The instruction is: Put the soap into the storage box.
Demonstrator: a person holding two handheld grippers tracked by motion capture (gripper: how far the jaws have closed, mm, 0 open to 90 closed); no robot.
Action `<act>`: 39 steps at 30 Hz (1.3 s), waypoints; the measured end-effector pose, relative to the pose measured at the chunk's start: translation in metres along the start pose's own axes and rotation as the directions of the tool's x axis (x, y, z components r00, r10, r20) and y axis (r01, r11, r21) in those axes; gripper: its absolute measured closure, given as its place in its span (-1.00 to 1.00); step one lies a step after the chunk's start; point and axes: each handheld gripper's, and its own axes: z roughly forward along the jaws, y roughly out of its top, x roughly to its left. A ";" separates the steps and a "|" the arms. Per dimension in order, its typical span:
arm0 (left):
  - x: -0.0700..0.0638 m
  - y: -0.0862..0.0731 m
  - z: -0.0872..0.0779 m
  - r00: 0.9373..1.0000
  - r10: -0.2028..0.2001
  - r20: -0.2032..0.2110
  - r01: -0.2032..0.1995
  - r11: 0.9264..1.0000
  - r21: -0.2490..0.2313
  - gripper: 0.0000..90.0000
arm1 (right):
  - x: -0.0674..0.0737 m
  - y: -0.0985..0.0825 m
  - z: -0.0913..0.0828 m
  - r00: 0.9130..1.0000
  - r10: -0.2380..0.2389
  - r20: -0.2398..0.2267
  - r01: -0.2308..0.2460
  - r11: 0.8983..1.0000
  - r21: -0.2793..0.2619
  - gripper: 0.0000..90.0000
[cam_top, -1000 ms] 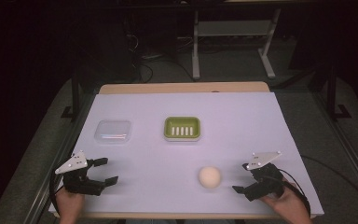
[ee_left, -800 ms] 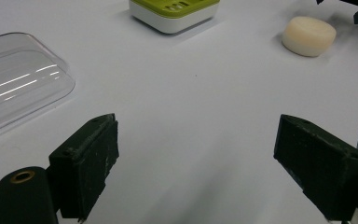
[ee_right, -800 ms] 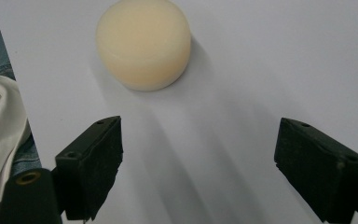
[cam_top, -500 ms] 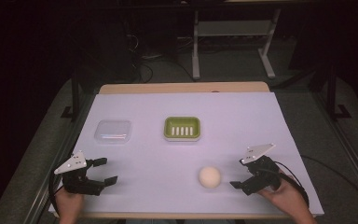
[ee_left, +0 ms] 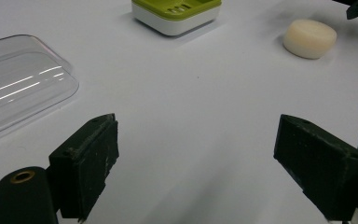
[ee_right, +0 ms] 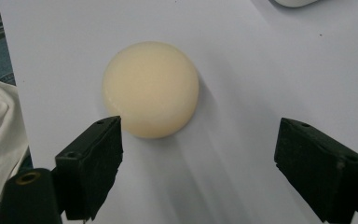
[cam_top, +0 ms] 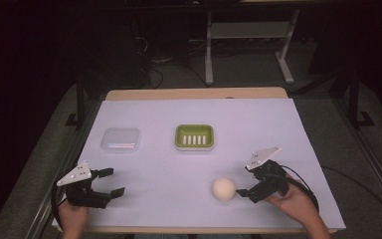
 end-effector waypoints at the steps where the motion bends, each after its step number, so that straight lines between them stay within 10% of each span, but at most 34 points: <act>1: 0.000 0.000 0.000 1.000 0.001 0.001 -0.001 1.000 0.000 -0.71 | 0.000 0.002 0.002 1.000 -0.012 0.001 0.012 1.000 0.005 -0.67; 39: -0.001 0.001 0.002 1.000 0.001 0.009 -0.001 1.000 0.003 -0.71 | 0.021 0.030 0.051 0.991 -0.104 -0.084 0.113 0.989 0.100 -0.67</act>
